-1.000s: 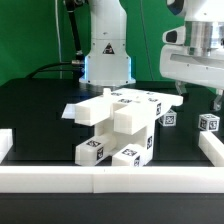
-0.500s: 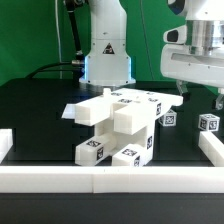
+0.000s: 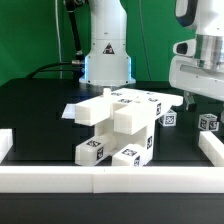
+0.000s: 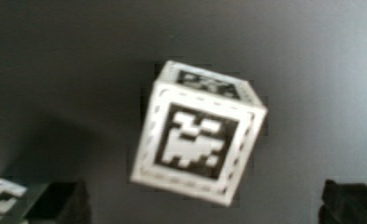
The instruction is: Assemble chair
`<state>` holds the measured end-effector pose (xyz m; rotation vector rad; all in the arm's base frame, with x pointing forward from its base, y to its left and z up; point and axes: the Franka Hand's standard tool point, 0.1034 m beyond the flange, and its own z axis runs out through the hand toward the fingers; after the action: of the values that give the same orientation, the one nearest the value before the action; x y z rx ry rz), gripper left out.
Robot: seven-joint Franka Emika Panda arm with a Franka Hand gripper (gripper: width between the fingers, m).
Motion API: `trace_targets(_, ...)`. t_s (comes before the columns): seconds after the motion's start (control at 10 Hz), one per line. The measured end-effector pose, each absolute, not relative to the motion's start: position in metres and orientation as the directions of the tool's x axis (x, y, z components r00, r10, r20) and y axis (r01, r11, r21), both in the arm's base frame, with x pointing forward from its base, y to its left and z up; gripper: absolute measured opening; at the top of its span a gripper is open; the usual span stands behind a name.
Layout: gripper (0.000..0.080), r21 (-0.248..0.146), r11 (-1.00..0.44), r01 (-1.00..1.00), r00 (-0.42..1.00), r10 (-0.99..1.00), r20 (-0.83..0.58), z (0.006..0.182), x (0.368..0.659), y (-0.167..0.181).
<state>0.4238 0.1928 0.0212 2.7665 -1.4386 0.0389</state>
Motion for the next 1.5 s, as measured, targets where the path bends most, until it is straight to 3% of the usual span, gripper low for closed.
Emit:
trace_targets(0.3, 0.065, 0.022, -0.587, -0.81, 0.587, -0.809, 0.04, 0.011, 0.424, 0.197)
trace_targets(1.2, 0.065, 0.041, -0.605, -0.795, 0.607, -0.794, 0.034, 0.005, 0.409, 0.202)
trace_targets(1.4, 0.062, 0.041, -0.605, -0.795, 0.607, -0.794, 0.035, 0.005, 0.41, 0.202)
trace_targets(1.5, 0.0445, 0.041, -0.605, -0.795, 0.607, -0.794, 0.035, 0.005, 0.41, 0.202)
